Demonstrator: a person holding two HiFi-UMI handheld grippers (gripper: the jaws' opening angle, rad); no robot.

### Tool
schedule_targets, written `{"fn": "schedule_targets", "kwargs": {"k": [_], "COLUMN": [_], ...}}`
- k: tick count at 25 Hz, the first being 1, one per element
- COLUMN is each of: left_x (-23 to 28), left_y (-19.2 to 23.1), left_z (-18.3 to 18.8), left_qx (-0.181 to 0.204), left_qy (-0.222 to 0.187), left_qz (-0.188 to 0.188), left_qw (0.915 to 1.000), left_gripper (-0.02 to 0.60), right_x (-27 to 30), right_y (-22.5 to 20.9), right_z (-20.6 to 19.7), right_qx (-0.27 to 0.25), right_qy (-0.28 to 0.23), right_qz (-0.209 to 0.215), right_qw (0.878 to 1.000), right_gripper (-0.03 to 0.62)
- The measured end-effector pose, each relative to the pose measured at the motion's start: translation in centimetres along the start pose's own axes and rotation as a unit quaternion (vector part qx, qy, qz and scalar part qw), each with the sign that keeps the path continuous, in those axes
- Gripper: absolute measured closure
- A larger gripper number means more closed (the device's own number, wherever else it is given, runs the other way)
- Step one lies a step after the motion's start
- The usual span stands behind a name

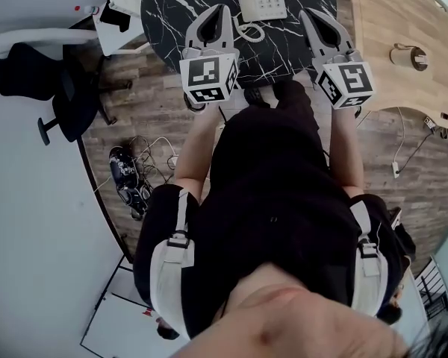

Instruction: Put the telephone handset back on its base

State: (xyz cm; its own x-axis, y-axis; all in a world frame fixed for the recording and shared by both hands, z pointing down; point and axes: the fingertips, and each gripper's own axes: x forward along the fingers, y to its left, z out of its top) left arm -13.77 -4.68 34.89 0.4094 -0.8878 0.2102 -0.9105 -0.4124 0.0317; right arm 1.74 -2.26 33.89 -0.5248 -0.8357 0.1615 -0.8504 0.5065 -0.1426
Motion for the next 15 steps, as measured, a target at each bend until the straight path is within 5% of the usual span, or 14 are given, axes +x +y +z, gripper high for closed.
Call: {"fn": "schedule_targets", "kwargs": {"k": [15], "left_x": [-1.12], "left_y": [0.26], "left_z": [-0.24], "left_qx": [0.0], "left_qy": [0.003], "left_qz": [0.0], "left_qw": [1.0], "left_gripper": [0.566], "right_x": [-0.54], "right_y": [0.68], "right_z": [-0.09], "right_qx": [-0.005], "right_qy": [0.003], "right_qz": [-0.007], "right_qw": [1.0], "right_gripper": [0.565]}}
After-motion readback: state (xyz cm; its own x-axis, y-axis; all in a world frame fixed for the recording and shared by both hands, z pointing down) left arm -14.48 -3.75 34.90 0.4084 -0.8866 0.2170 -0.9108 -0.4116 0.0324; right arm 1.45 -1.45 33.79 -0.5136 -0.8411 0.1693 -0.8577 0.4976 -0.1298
